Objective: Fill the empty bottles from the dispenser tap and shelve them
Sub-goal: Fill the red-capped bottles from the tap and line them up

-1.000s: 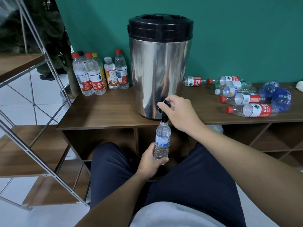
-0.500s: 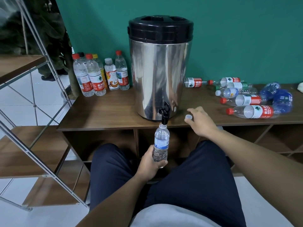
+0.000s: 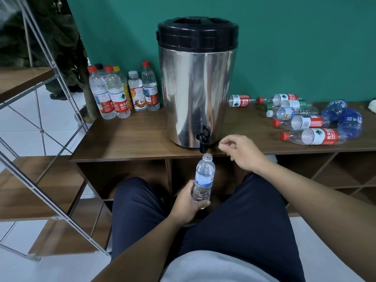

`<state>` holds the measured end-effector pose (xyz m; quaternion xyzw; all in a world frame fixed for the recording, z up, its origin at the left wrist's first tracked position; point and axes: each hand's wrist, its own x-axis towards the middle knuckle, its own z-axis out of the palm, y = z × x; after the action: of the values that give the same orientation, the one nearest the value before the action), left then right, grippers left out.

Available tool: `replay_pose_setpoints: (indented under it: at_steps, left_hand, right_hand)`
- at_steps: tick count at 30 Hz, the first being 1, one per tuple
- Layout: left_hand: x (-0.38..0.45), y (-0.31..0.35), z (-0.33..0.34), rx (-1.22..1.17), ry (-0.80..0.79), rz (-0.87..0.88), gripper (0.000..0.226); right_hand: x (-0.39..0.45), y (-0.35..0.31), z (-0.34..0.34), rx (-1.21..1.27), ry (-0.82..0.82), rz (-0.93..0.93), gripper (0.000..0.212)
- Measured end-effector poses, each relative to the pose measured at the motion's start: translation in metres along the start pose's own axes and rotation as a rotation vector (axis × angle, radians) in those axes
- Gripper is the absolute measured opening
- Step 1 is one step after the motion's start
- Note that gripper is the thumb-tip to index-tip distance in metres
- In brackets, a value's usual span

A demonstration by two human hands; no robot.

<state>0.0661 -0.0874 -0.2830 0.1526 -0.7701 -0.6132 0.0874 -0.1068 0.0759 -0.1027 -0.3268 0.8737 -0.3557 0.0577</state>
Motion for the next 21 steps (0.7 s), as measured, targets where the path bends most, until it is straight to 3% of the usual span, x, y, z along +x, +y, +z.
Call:
replay_pose_setpoints:
  at_steps: [4,21]
  left_hand:
    - [-0.002,0.004,0.002,0.01,0.002,0.021,0.06]
    - [-0.009,0.054,-0.01,0.022,-0.044,0.123,0.061]
  right_hand:
    - [-0.025,-0.016,0.009,0.087,-0.052,-0.161,0.006]
    - [-0.029,-0.047,-0.049,-0.327,-0.301,-0.523,0.023]
